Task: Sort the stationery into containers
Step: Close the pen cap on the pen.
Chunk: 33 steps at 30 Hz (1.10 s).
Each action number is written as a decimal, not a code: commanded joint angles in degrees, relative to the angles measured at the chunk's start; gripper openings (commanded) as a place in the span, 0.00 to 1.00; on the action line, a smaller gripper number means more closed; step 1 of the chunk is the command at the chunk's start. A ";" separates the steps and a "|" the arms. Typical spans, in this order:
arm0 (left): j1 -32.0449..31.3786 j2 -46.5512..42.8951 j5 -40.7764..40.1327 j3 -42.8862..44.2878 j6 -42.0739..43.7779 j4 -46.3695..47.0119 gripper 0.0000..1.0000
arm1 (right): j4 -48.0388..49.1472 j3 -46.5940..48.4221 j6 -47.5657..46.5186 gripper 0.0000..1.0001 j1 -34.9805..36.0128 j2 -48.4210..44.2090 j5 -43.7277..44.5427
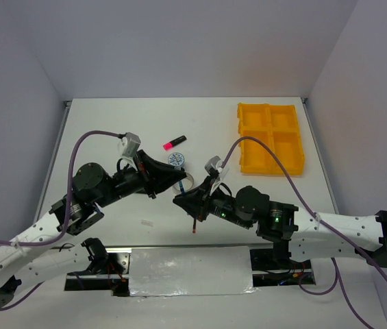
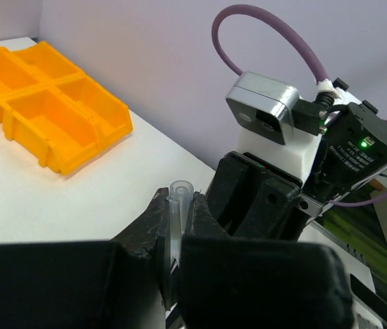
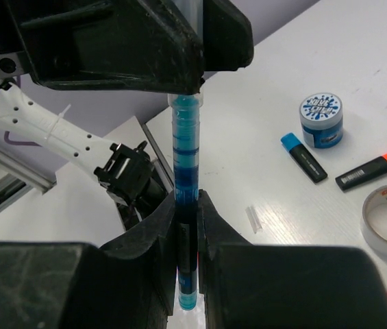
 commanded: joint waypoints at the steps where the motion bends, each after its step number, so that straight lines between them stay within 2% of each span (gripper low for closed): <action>1: -0.35 0.55 0.04 1.86 0.45 1.67 0.00 | 2.24 -0.67 -0.60 0.00 -0.07 -0.59 -0.84; 8: -0.35 2.40 -1.19 1.52 -1.75 -0.80 0.00 | 2.07 1.95 -4.64 0.00 -0.07 0.02 1.27; 12: -0.26 0.12 -1.55 -3.75 -3.51 3.14 0.00 | 3.20 4.07 -6.05 0.00 -0.07 0.11 2.76; 15: -0.44 -1.46 -1.55 -8.14 -4.48 6.84 0.00 | 4.00 5.38 -3.77 0.00 -0.07 -0.07 6.27; 20: -0.79 -1.56 -1.28 -10.79 -4.66 10.27 0.00 | 7.94 4.69 0.89 0.00 -0.07 -1.12 8.30; 24: -1.66 -1.38 -1.37 -11.93 -3.78 12.56 0.00 | 13.66 3.89 2.13 0.00 0.02 -1.65 7.69; 33: -3.16 -0.24 -1.99 -12.64 -1.75 12.04 0.00 | 14.28 8.37 -1.55 0.00 0.02 -1.74 6.20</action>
